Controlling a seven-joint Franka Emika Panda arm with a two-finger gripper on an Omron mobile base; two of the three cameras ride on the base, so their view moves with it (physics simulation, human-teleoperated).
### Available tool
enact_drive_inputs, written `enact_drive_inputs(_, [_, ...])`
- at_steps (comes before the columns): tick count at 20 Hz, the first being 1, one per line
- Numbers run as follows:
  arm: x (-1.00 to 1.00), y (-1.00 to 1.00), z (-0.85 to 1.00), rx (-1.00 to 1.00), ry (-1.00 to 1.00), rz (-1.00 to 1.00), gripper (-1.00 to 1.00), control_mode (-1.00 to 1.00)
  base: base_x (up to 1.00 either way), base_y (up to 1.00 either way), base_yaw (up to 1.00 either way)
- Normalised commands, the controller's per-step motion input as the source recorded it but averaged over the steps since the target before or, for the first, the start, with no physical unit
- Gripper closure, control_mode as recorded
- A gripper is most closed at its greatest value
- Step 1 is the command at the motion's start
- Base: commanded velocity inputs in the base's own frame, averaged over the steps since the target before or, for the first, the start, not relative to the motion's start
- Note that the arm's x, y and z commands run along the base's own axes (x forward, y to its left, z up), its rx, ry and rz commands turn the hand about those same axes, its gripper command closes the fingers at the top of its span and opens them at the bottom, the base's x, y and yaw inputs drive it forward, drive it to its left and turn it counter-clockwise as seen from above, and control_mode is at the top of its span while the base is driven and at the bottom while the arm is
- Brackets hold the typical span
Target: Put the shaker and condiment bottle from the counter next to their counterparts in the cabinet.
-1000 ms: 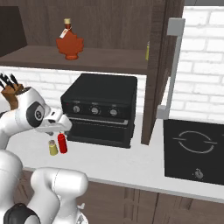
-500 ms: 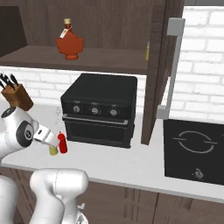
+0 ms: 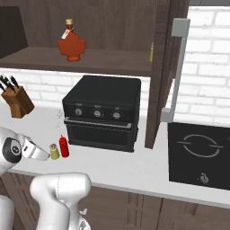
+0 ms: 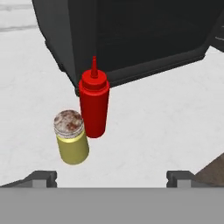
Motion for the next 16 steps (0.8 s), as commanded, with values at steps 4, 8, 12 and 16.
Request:
enact_drive_inputs(4, [0.09,0.20,-0.15,-0.09,-0.20,-0.12,-1.00,-1.00,0.00,0.00,0.00])
enact_drive_inputs(8, [-0.03,0.04,-0.15,0.00,-0.06,-0.01,-1.00,-1.00,0.00,0.00,0.00])
enact_drive_inputs(12, [0.14,0.21,-0.07,-0.02,-0.15,-0.01,-1.00,-1.00,0.00,0.00,0.00])
enact_drive_inputs(16, [0.07,0.19,-0.12,-0.12,-0.13,-0.03,-1.00,-1.00,0.00,0.00,0.00])
